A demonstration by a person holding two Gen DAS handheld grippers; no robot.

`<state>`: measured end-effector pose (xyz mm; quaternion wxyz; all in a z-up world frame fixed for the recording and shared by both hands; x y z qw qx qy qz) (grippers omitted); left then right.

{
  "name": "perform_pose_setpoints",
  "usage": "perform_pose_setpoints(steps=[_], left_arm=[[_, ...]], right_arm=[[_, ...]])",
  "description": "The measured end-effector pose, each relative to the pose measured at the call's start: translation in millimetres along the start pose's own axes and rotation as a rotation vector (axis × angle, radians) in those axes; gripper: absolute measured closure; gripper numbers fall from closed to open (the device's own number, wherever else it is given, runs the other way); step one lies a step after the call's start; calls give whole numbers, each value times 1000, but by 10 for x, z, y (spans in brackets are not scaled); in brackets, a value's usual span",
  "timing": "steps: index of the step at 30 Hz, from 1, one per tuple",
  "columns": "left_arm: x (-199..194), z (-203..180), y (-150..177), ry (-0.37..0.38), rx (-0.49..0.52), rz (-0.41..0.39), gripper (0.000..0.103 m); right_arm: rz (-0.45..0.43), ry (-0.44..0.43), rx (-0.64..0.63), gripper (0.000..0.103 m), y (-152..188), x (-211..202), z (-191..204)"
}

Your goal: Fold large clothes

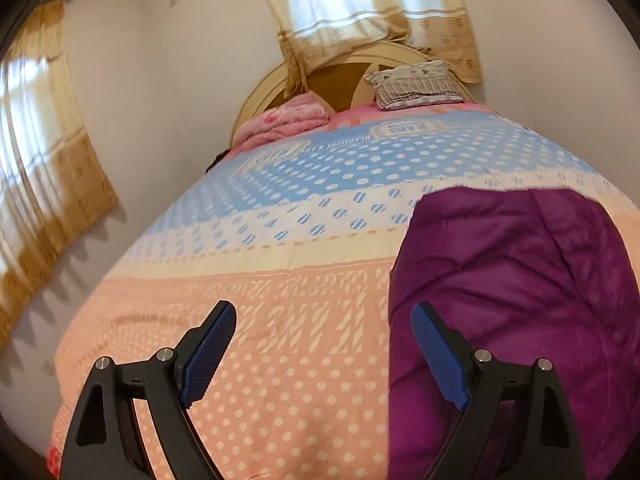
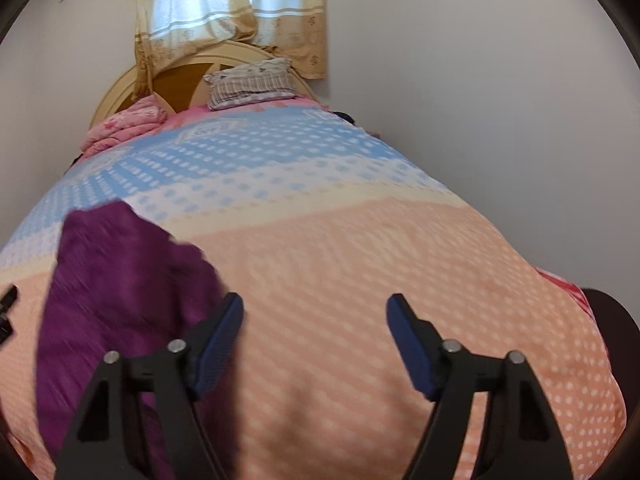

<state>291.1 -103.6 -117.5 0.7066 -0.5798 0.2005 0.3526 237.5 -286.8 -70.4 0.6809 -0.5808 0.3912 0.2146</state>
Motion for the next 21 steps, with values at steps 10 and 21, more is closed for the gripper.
perform_pose_setpoints(steps=[10, 21], left_arm=[[186, -336, -26, 47, 34, 28, 13], [394, -767, 71, 100, 137, 40, 13]], right_arm=[[60, -116, 82, 45, -266, 497, 809], [126, -61, 109, 51, 184, 926, 628]])
Point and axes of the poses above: each gripper's, at about its wrist camera, not at the fingertips, and x roughly the way its jaws point, z to its left, y to its underside, the point moved 1 cm from there along x, roughly the way its jaws point, and after that the axes turned 11 degrees about z, right-handed, at the moved point
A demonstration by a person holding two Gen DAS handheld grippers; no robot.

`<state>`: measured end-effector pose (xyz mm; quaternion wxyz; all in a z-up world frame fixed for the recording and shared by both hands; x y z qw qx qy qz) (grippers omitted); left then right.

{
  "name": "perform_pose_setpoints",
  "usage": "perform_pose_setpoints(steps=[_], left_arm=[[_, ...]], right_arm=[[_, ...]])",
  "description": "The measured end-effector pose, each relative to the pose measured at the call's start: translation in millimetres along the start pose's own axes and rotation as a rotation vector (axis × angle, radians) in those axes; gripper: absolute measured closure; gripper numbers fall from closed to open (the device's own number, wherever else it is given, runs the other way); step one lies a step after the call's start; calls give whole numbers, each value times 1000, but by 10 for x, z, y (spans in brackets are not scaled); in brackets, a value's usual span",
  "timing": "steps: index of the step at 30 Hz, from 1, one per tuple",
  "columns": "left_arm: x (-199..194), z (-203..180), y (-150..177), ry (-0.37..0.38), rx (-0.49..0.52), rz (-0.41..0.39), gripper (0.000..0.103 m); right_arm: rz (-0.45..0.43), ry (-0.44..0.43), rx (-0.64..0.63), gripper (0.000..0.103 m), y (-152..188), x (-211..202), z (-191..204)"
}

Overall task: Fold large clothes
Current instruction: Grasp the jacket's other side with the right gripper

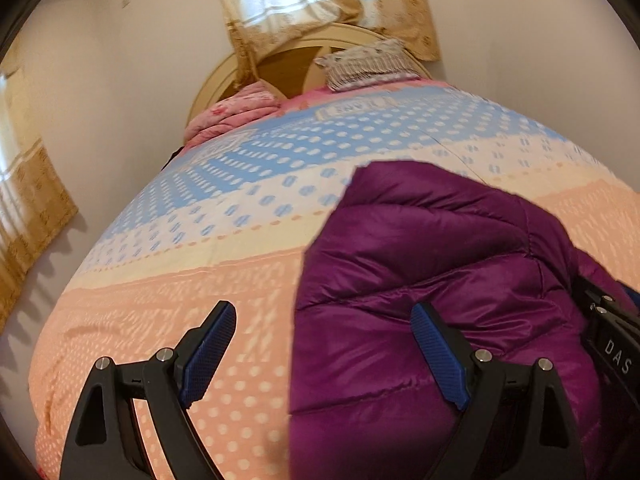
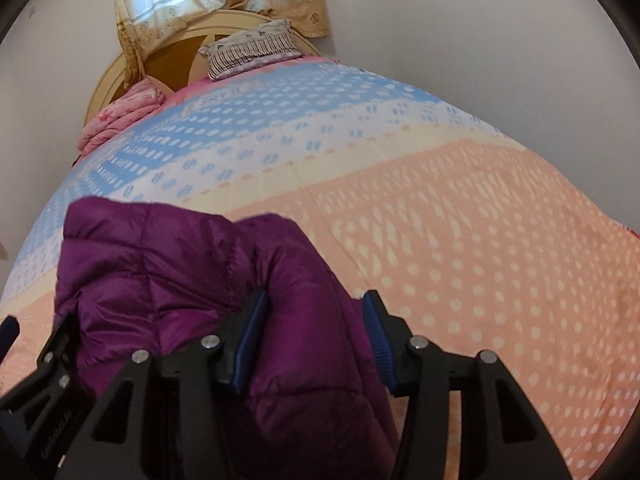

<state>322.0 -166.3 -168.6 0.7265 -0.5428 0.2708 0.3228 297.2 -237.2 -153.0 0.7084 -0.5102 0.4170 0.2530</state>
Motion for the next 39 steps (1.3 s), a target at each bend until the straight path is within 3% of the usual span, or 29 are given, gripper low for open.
perform_pose_setpoints(steps=[9, 22, 39], left_arm=[[126, -108, 133, 20, -25, -22, 9], [299, -131, 165, 61, -40, 30, 5], [385, -228, 145, 33, -16, 51, 4]], right_arm=[[-10, -19, 18, 51, 106, 134, -104], [10, -23, 22, 50, 130, 271, -177], [27, 2, 10, 46, 133, 334, -149]])
Point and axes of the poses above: each gripper's, at about its wrist camera, not at the fingertips, and x roughly the way its jaws point, z to its left, y to its underside, the point moved 1 cm from there along x, roughly the way its jaws point, and after that the axes turned 11 degrees about z, right-handed, at the moved point
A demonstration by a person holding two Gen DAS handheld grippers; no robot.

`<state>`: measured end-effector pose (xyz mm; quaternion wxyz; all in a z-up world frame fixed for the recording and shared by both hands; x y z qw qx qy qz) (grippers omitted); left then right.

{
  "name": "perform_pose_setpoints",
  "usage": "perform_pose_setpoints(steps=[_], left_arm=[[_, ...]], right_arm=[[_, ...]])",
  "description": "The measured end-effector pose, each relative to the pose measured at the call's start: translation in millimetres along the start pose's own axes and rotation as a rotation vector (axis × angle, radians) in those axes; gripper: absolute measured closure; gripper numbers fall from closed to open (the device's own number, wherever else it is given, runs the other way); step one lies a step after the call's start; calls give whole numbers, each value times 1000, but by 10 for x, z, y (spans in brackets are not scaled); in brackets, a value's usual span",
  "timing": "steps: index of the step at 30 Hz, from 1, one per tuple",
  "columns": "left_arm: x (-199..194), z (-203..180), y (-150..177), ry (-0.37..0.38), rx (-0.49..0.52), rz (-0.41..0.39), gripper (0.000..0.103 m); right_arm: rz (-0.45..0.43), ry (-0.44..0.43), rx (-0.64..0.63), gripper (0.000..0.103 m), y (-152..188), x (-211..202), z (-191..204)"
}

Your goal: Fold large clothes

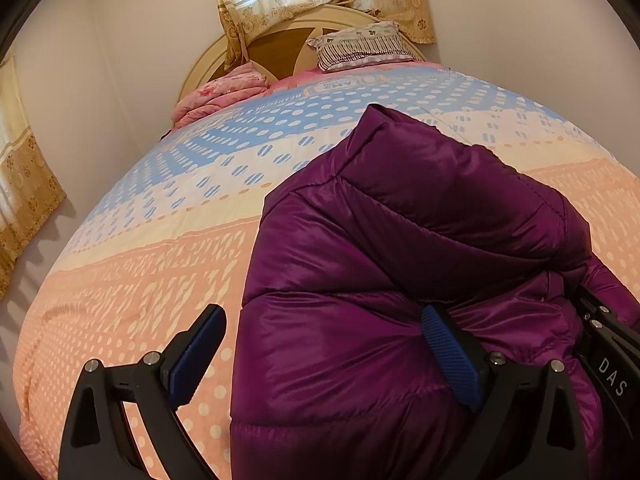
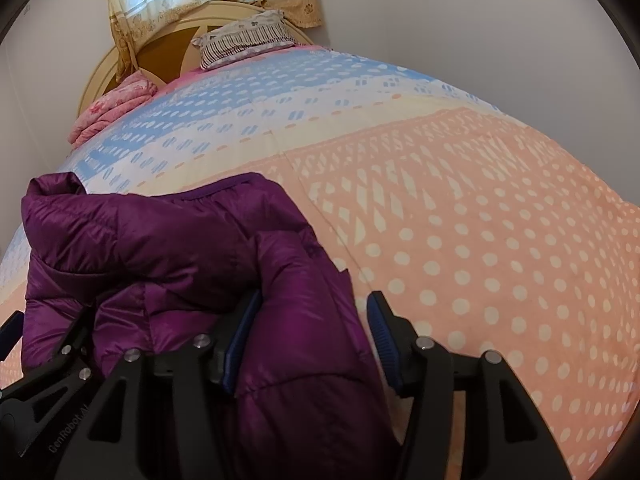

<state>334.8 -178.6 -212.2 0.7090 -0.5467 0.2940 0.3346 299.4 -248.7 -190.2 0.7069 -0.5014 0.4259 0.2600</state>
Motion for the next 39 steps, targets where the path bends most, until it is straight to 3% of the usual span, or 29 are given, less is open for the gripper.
perform_pose_setpoints(steps=[14, 20, 24, 26, 28, 32, 35, 39], left_arm=[[41, -44, -6, -23, 19, 11, 4], [-69, 26, -56, 1, 39, 33, 4], [-313, 293, -264, 36, -50, -51, 4], [-286, 403, -420, 39, -82, -51, 4], [-168, 450, -518, 7, -92, -43, 4], [184, 318, -479, 35, -36, 26, 4], [127, 195, -430, 1, -25, -25, 4], [104, -87, -387, -23, 65, -49, 4]], right_arm=[[18, 15, -17, 45, -37, 58, -13], [37, 9, -37, 43, -69, -28, -7], [-77, -3, -30, 42, -181, -422, 63], [-82, -41, -61, 42, -271, -461, 206], [-72, -25, -78, 42, -323, -355, 288], [-2, -14, -57, 42, -264, 15, 201], [-3, -27, -32, 42, -232, 32, 116], [20, 3, -13, 41, -153, 29, 12]])
Point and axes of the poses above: each gripper's, at about its wrist camera, not at the fingertips, and x roughly the way its jaws point, z to its left, y to its underside, the point moved 1 cm from there along x, roughly the way its jaws point, and after that the axes turned 11 degrees about z, right-handed, at the moved point
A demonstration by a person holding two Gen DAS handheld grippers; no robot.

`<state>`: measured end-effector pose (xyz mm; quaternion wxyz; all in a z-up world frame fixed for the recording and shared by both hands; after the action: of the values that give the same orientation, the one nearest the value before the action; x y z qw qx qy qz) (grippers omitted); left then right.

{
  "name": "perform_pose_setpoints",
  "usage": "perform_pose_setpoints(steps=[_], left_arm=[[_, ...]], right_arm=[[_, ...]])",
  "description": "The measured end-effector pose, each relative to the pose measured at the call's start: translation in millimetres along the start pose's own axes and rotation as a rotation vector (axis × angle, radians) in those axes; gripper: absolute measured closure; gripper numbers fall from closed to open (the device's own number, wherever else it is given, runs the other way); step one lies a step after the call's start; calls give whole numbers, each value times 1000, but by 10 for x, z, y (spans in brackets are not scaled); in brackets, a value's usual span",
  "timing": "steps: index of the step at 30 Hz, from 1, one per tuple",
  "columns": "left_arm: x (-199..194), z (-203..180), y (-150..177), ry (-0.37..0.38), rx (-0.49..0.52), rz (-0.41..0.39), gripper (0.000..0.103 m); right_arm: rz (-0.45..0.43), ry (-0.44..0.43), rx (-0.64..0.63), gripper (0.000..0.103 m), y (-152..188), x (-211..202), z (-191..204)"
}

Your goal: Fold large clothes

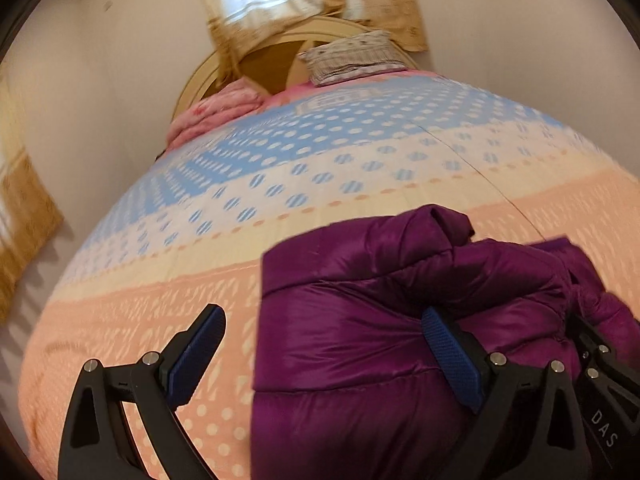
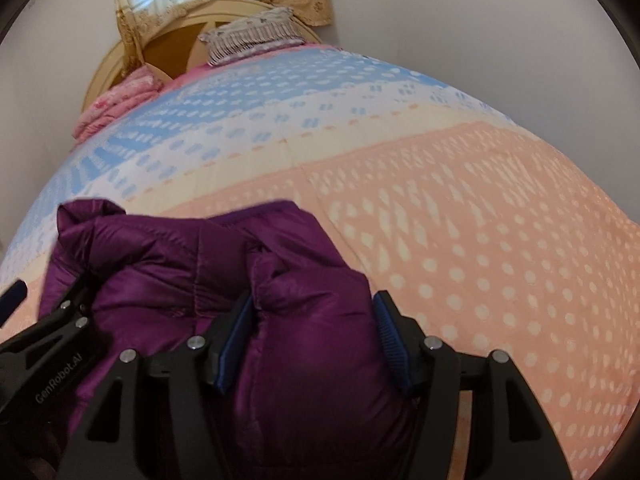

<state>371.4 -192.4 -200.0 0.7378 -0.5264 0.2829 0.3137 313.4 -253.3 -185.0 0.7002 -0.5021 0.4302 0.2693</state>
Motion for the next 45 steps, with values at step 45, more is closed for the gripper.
perform_pose_setpoints(steps=[45], left_arm=[[-593, 762, 621, 194, -46, -1, 2]], right_arm=[[-78, -70, -64, 18, 203, -590, -237]])
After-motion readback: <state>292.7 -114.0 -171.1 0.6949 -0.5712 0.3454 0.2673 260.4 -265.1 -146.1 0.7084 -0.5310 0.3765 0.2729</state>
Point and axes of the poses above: each gripper's, at about its wrist camera, not at the fingertips, and x roughly the way its jaws point, z to its left, y to its underside, the point moved 1 cm from there along x, roughly the way its jaws point, and after that the axes turned 11 degrees about z, right-handed, at the moved point
